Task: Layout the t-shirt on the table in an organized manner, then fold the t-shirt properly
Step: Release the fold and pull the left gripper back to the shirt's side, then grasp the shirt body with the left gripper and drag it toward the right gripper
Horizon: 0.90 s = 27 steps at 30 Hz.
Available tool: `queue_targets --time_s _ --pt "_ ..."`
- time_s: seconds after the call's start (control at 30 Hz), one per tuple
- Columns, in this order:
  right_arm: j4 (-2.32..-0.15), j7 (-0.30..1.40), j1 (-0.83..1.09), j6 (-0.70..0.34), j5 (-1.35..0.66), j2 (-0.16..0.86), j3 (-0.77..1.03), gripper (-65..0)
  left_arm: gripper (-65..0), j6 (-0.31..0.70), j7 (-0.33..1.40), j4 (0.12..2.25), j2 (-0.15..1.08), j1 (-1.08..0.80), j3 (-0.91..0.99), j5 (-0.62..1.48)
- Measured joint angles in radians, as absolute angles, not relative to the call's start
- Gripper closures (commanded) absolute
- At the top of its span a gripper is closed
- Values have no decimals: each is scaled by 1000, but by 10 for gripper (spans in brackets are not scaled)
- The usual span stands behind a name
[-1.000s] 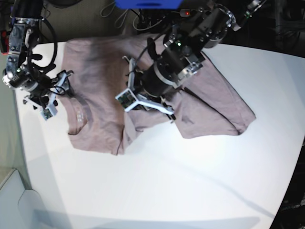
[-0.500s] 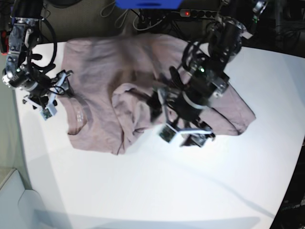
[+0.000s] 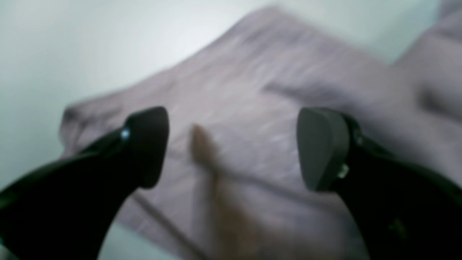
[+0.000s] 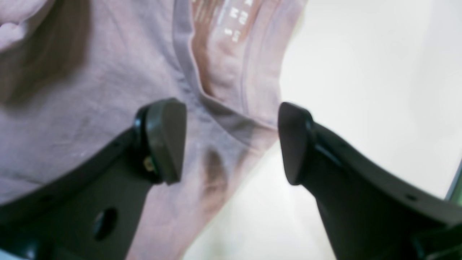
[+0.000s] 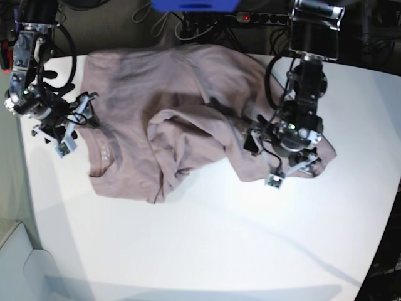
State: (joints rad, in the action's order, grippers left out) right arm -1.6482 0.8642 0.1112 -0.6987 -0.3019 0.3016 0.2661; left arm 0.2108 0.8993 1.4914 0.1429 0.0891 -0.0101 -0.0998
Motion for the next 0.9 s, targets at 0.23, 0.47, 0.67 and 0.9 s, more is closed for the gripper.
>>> queue_targets --time_s 0.23,0.47,0.67,0.9 --pt "-1648 864 111 -699 -299 302 267 -404 -325 207 873 1470 214 3 156 -87" --pt "-1648 863 109 -699 -299 302 267 -404 -152 204 823 1468 260 -104 286 -95" --pt "-1648 862 97 -699 -299 303 267 -404 -152 201 771 1519 260 -231 414 -95" --pt "-1648 864 96 -699 -299 270 251 -404 -152 209 865 1767 200 -315 485 -79"
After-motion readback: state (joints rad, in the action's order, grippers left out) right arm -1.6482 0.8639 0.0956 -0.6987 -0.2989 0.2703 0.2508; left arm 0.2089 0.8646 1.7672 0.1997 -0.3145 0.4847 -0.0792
